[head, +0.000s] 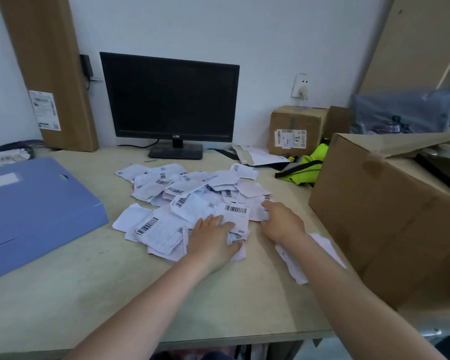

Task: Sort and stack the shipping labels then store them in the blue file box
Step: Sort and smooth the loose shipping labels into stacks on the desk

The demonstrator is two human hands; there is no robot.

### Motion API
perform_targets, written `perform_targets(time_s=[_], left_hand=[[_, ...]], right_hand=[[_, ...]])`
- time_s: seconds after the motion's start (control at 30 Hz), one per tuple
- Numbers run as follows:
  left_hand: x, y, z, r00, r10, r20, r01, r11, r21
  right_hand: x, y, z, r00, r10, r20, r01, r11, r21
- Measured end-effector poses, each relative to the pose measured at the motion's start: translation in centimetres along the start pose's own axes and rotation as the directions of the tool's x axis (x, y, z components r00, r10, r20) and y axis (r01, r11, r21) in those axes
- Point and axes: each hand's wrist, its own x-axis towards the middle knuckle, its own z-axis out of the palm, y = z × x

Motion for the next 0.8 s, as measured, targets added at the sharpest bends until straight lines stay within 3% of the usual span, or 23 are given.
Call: perform_targets(time_s=[0.13, 0.27, 0.37, 0.5, 0.7, 0.8], left_hand=[[0.1, -1.2, 0.6, 0.999, 0.019, -0.034, -0.021, 0.998, -0.057], [-0.1, -1.3, 1.1, 0.993, 0.035, -0.115, -0.044, 0.996, -0.077], [-0.2, -1.3, 1.1, 0.987, 0.042, -0.153, -0.058, 0.993, -0.103], [-0.4, -1.2, 0.8, 0.982, 0.043, -0.185, -0.067, 0.99, -0.125], [-0.2, -0.7, 0.0, 0.988, 0.048, -0.145, -0.058, 0.996, -0.067], [-0.4, 0.2, -0.5, 0.976, 0.057, -0.211, -0.079, 0.992, -0.098]], right_hand=[[1.0, 0.0, 0.9, 0.996, -0.005, -0.087, -0.005, 0.992, -0.123], [1.1, -0.1, 0.6, 0.959, -0.013, -0.282, -0.016, 0.995, -0.1], [1.0, -0.4, -0.7, 0.907, 0.089, -0.411, -0.029, 0.988, 0.151], [0.2, -1.3, -2.4, 0.866, 0.25, -0.433, 0.012, 0.855, 0.518], [-2.0, -1.9, -5.1, 0.791, 0.33, -0.515, 0.145, 0.717, 0.682], [-2.7, -1.2, -5.7, 0.793, 0.355, -0.495, 0.155, 0.669, 0.727]])
